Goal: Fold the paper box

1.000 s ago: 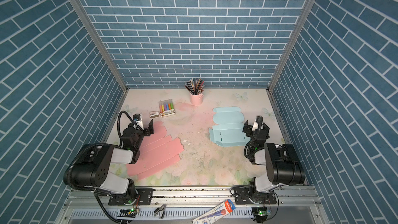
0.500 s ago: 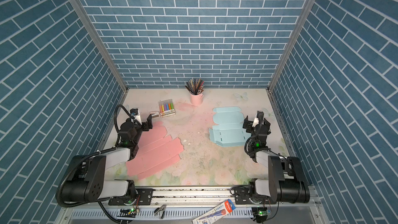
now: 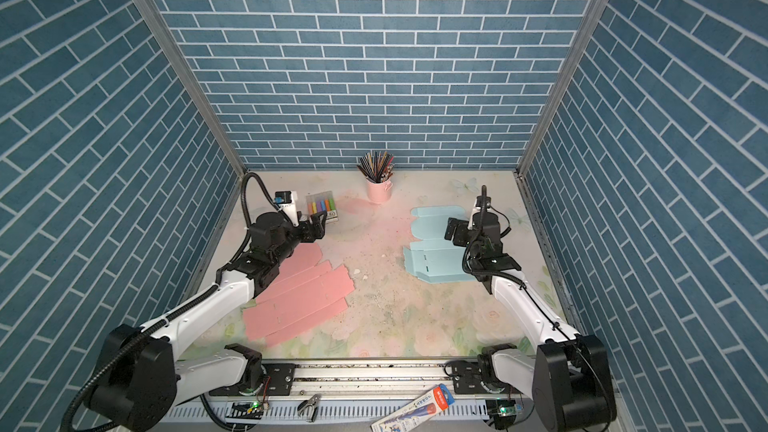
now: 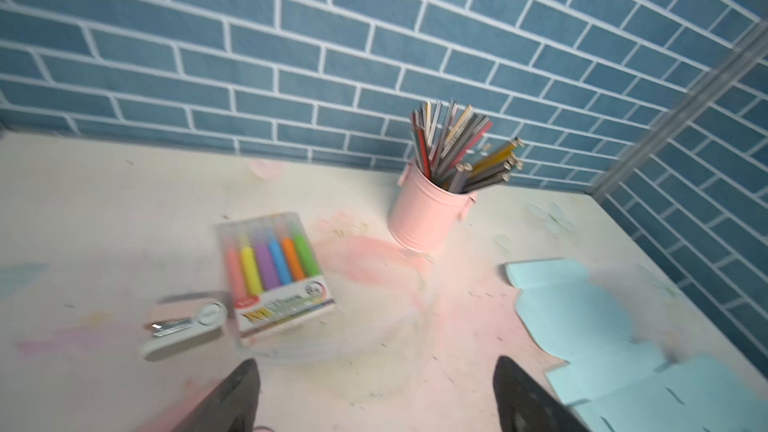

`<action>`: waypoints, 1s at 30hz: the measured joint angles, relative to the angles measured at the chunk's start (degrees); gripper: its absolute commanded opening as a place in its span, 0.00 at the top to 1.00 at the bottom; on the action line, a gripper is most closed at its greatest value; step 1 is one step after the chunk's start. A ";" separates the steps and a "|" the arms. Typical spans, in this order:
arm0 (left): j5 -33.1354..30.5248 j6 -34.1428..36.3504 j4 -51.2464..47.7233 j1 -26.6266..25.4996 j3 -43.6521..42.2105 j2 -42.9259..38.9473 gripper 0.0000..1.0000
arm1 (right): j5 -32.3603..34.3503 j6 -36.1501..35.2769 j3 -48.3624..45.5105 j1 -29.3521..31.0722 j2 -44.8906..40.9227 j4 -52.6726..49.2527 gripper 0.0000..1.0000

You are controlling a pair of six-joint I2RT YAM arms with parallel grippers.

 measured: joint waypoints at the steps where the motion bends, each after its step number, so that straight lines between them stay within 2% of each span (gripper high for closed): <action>1: 1.27 -1.60 -1.44 -1.81 1.11 1.22 0.12 | -1.11 0.87 0.00 1.29 0.15 -2.12 0.02; 6: 7.50 -8.39 -3.48 -11.41 2.12 6.91 0.12 | -4.46 5.95 -0.55 6.23 -1.27 -10.75 0.02; 11: 10.82 -13.22 -2.75 -16.81 4.42 15.28 0.12 | -7.08 11.10 -2.89 8.15 -8.92 -18.01 0.02; 20: 12.02 -17.42 2.62 -21.42 6.58 20.37 0.12 | -10.29 21.31 -10.25 8.15 -20.44 -24.61 0.05; 30: 14.82 -19.21 11.10 -23.12 1.51 17.25 0.11 | -9.29 34.32 -18.23 8.15 -20.41 -21.51 0.08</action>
